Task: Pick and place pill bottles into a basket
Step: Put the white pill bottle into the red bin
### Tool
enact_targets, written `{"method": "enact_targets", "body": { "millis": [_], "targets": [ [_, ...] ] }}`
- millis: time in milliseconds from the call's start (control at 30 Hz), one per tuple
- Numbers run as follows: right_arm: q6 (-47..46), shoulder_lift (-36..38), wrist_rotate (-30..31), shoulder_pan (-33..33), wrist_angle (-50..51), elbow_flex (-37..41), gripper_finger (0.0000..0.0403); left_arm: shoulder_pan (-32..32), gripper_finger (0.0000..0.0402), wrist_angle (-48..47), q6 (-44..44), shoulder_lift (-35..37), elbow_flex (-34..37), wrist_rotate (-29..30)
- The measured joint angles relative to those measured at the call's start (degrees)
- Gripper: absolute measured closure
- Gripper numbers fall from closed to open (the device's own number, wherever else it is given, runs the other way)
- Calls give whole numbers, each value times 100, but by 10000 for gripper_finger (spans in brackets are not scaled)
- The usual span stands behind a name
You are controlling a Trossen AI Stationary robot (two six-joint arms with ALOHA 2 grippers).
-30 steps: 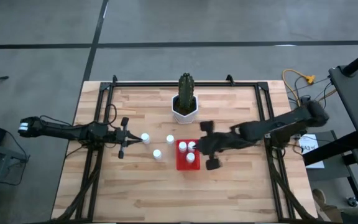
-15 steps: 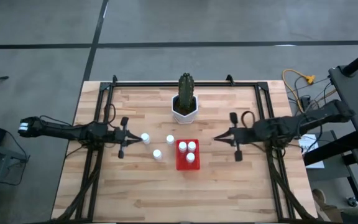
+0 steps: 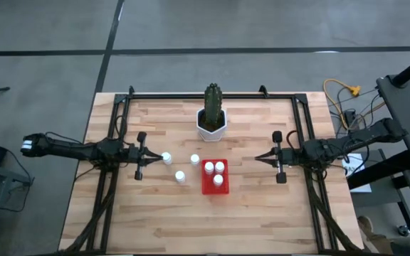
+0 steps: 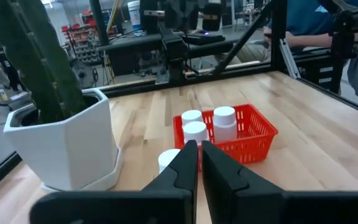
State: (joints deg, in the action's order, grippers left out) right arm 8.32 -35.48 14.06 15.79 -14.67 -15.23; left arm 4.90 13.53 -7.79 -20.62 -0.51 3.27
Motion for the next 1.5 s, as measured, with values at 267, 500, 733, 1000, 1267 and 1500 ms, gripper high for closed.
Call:
{"method": "enact_targets", "body": {
  "millis": [267,500,733,1000,1267,1500],
  "targets": [
    [134,603,-37,0,-519,632,394,-1,398,290,0,-30,0,-2],
    [284,1141,-42,0,-216,868,394,-1,398,278,15,-32,0,0],
    [550,1595,-42,0,295,914,394,-1,398,301,16,-44,0,2],
    [760,2188,-28,0,558,916,394,-1,398,305,15,-143,0,47],
    [683,2601,245,-4,1136,917,394,-1,398,347,15,-264,0,57],
    [518,2596,250,-4,1287,917,394,-1,390,402,15,-415,-130,72]
  ]
}}
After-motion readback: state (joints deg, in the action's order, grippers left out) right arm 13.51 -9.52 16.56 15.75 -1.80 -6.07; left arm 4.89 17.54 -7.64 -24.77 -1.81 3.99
